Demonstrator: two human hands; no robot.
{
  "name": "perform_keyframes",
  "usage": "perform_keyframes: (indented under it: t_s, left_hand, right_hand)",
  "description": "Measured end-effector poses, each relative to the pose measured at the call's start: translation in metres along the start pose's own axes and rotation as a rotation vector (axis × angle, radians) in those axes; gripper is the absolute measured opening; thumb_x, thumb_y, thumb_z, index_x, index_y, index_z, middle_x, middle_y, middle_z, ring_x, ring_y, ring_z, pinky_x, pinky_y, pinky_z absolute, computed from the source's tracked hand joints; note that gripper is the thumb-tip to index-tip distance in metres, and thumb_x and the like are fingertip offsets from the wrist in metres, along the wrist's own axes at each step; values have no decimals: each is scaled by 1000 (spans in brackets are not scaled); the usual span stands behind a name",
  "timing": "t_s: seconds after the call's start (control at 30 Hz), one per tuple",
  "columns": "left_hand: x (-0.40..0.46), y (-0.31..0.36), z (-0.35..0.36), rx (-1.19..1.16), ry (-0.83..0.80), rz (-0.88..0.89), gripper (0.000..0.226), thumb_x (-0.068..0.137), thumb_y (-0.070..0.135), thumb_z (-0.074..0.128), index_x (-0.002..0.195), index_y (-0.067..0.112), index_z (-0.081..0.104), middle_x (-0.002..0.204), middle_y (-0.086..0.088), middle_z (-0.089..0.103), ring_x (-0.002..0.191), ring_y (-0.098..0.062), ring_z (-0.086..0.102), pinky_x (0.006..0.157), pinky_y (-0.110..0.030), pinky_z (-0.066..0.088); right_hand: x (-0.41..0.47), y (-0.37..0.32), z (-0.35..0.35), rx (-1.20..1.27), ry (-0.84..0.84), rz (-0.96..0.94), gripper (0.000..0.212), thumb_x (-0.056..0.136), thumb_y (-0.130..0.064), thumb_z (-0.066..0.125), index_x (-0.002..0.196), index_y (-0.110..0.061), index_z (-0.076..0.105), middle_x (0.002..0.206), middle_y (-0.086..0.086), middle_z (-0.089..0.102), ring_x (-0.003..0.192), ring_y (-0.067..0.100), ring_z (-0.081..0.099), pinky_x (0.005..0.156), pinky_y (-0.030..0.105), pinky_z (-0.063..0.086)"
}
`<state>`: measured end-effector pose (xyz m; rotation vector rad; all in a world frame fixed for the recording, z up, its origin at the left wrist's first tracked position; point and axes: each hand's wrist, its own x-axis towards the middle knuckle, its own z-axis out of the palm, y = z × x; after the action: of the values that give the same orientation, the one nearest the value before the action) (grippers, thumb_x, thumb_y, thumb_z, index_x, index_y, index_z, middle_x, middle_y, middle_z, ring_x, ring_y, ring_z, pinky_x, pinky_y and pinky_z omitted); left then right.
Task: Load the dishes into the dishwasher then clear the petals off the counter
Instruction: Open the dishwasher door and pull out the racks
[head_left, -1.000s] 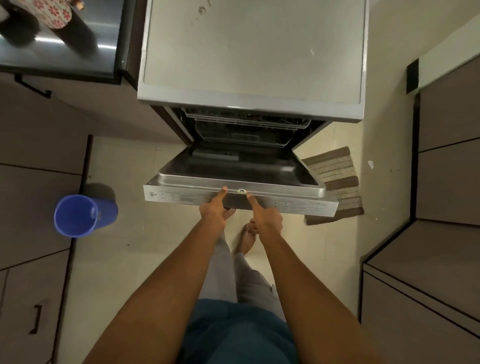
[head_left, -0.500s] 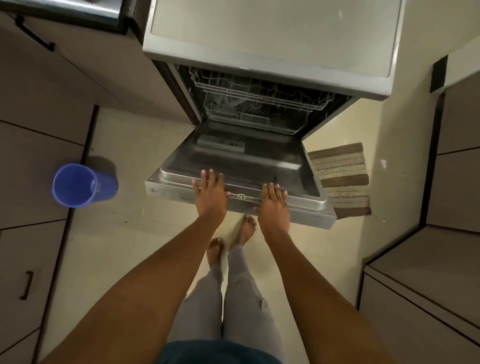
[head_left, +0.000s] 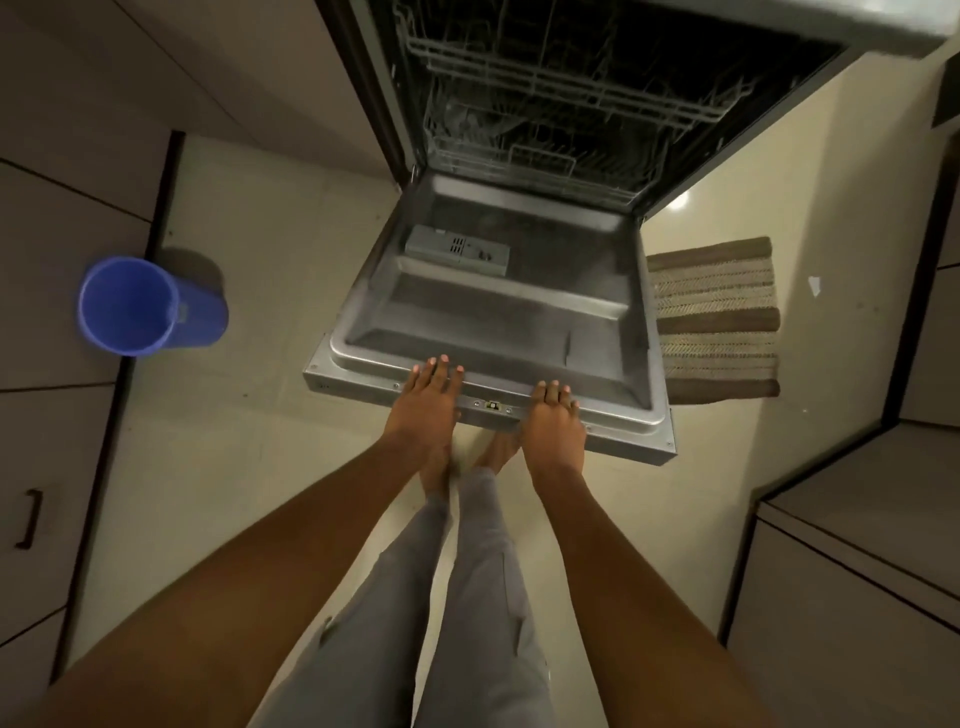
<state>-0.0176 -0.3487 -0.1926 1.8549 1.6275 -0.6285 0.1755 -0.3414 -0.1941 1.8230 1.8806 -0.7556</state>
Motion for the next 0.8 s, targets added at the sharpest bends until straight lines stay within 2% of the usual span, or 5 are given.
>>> perform_keyframes:
  t_s: [0.17,0.37,0.47,0.63,0.8]
  left_hand:
    - [9,3,61,-11,-31,-34,75,104,26,43,161,10,-2,168,-18,-5,156,-31,-6,127,-44,-1]
    - [20,7,128,17,-32,-86,69,107,21,36,160,5,-7,167,-22,-8,155,-35,-9,127,-46,-2]
    - [27,7,152,7,-75,-74,72,106,21,38,159,4,-7,166,-23,-11,154,-36,-11,126,-46,-4]
    - [44,2,188,8,-143,-57,84,103,25,48,158,4,-12,165,-23,-16,153,-38,-16,126,-47,-5]
    - [62,-4,222,-12,-182,-67,90,101,33,52,159,7,-13,166,-20,-17,153,-38,-16,124,-49,-9]
  right_hand:
    - [8,11,61,23,-60,-4,58,106,-5,39,161,-2,20,168,21,20,157,36,14,127,45,16]
    - [13,21,127,61,-141,-54,68,109,-25,47,163,-3,13,171,18,11,159,35,5,129,42,10]
    - [19,28,148,83,-208,-55,69,108,-25,46,164,-5,10,172,15,5,159,32,1,128,40,8]
    - [35,31,178,70,-294,-52,70,109,-29,43,164,-5,8,172,16,4,159,32,3,126,42,18]
    - [52,30,211,39,-348,-67,73,108,-35,40,163,0,5,171,20,2,159,36,1,129,43,16]
